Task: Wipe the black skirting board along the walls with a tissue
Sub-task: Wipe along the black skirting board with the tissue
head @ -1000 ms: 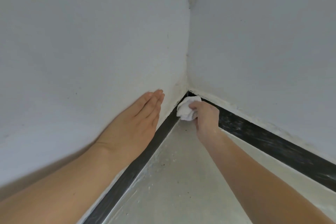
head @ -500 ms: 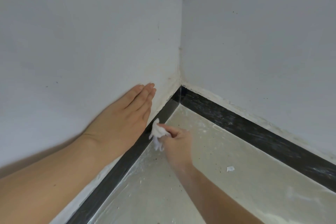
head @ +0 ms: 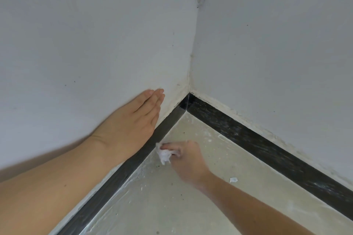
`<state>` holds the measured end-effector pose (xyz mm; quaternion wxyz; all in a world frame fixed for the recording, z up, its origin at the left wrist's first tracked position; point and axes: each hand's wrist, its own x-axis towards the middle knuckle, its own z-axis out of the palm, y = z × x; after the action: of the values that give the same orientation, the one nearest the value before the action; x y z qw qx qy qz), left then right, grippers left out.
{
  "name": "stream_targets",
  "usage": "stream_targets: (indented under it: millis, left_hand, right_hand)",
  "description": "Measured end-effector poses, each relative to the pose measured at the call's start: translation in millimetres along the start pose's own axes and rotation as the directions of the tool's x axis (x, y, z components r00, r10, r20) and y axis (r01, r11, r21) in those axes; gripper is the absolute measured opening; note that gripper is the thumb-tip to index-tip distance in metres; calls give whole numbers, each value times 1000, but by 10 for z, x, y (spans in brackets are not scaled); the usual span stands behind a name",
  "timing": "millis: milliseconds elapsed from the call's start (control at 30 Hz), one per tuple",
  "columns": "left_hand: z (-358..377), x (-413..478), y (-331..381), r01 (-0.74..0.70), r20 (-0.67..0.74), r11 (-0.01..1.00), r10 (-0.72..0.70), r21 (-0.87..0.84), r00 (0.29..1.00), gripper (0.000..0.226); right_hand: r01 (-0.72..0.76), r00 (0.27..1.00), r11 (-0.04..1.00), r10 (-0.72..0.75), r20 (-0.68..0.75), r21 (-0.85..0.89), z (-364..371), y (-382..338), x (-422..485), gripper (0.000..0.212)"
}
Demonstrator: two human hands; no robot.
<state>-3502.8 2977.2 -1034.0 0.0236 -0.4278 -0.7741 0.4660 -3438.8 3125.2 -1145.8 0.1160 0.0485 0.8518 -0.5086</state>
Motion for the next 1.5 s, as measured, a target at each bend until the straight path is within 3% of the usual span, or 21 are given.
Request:
stream_targets:
  millis: [33,67,100,167,233,300,367,500,600,667,767,833,933,1033,1100,1233,1300,1367,1433,1500]
  left_hand:
    - [-4,0,-1,-4,2,1000,4,2,1000,58]
    - [-13,1,-3,-6,6,1000,6,5,1000,58]
    - [-19,3,-6,-6,9,1000,6,4,1000,57]
    - [-35,7,-7,-5,0,1000,5,-4,1000,57]
    - [-36,3,-3,-3,-16,1000,3,3,1000,58]
    - [-36,2,-7,-4,-31,1000,5,19,1000,58]
    - [-48,-1,-7,-15,-44,999,17,40,999,58]
    - [-9,-11,20,-12,-82,996,19,91,996,61]
    - [3,-20,6,-33,-53,997,37,67,998,59]
    - [-13,-32,-6,-42,-36,998,44,51,998,58]
    - [-22,-2,-2,-38,-29,997,40,62,999,55]
    - [-24,11,3,-38,-29,997,40,62,999,56]
    - [1,11,16,-36,-43,998,39,59,998,59]
    - [41,17,28,-11,-57,998,15,70,998,59]
    - [82,24,42,13,-66,997,-8,74,998,61]
    - [99,15,40,37,-56,999,-37,8,998,61]
    - [96,12,39,49,-56,998,-52,-50,997,61]
    - [87,-6,32,48,-52,995,-52,-89,997,61]
    - [60,-6,18,8,-44,994,-13,-108,999,62]
    - [7,0,11,-25,-31,994,22,-102,999,62]
  right_hand:
    - [117,993,965,-113,32,-236,-106,80,48,36]
    - [267,962,852,-265,68,-451,-220,143,132,32]
    - [396,904,692,-410,124,-603,-335,192,230,30]
    - [510,782,321,-560,274,-798,-557,189,416,22]
    - [522,721,-15,-526,451,-853,-709,146,588,10]
    - [485,768,-206,-365,527,-850,-801,74,749,13]
    - [436,796,-307,-306,522,-846,-843,43,911,10]
    - [409,834,-298,-262,486,-863,-834,76,1017,6]
    - [414,882,-413,-39,470,-811,-750,106,863,25]
    - [506,858,-436,163,488,-744,-650,142,773,33]
    - [536,844,-318,180,506,-782,-587,103,680,35]
    - [603,792,-461,242,561,-651,-629,59,706,25]
    - [396,910,-517,109,401,-759,-766,11,888,9]
    - [383,919,-429,92,382,-818,-829,140,937,11]
    - [404,892,-448,0,452,-798,-889,222,769,21]
    - [424,905,-249,133,403,-871,-985,355,386,26]
    - [340,923,-186,255,289,-922,-923,408,192,28]
    - [229,943,-104,272,194,-968,-845,393,77,31]
    - [192,966,117,155,209,-974,-834,253,67,25]
    - [117,991,431,11,135,-895,-845,83,144,25]
